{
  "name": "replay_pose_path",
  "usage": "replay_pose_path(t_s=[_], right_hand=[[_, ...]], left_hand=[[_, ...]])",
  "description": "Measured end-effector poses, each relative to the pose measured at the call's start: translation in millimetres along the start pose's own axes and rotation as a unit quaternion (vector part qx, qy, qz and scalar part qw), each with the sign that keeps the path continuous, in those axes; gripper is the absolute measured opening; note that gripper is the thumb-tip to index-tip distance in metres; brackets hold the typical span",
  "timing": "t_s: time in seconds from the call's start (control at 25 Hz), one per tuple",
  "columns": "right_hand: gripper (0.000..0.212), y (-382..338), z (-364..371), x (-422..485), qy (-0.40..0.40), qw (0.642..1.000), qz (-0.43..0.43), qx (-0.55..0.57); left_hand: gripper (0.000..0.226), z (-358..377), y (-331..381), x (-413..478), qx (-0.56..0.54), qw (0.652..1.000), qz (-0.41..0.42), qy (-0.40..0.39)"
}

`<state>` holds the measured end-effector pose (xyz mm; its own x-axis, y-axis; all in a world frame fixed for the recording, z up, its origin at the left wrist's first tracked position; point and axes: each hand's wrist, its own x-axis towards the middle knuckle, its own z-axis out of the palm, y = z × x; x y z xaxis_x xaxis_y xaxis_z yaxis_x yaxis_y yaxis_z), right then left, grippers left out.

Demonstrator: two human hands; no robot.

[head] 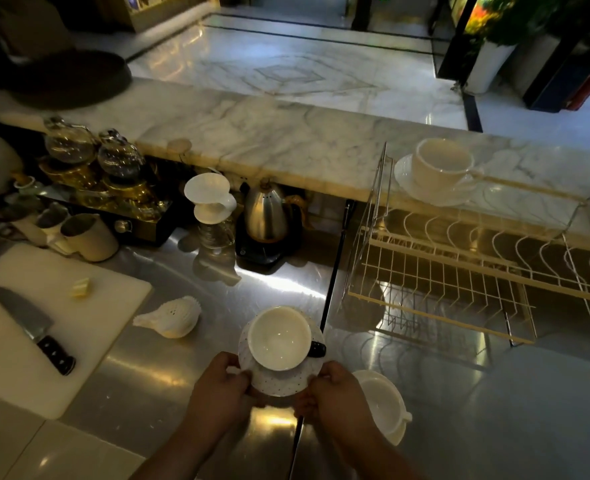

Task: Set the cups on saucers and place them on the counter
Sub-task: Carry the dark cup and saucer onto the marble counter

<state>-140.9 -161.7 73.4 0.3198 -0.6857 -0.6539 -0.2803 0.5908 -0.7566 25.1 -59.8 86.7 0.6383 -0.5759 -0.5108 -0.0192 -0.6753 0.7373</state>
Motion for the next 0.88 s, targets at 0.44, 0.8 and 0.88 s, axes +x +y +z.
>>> replay_pose_path(t_s=[0.44, 0.8, 0.88], right_hand=[[0.012, -120.4, -44.6, -14.2, -0.014, 0.992, -0.121, -0.011], [0.013, -175.0, -99.2, -23.3, 0.001, 0.984, -0.177, 0.007], [0.013, -184.3, -116.1, -24.1, 0.005, 0.983, -0.185, 0.009]], left_hand=[[0.008, -5.4, 117.6, -4.0, -0.068, 0.994, 0.089, 0.021], [0.007, 18.5, 196.4, -18.7, -0.065, 0.988, 0.139, 0.017], [0.007, 30.3, 213.7, -22.7, -0.074, 0.986, 0.147, 0.012]])
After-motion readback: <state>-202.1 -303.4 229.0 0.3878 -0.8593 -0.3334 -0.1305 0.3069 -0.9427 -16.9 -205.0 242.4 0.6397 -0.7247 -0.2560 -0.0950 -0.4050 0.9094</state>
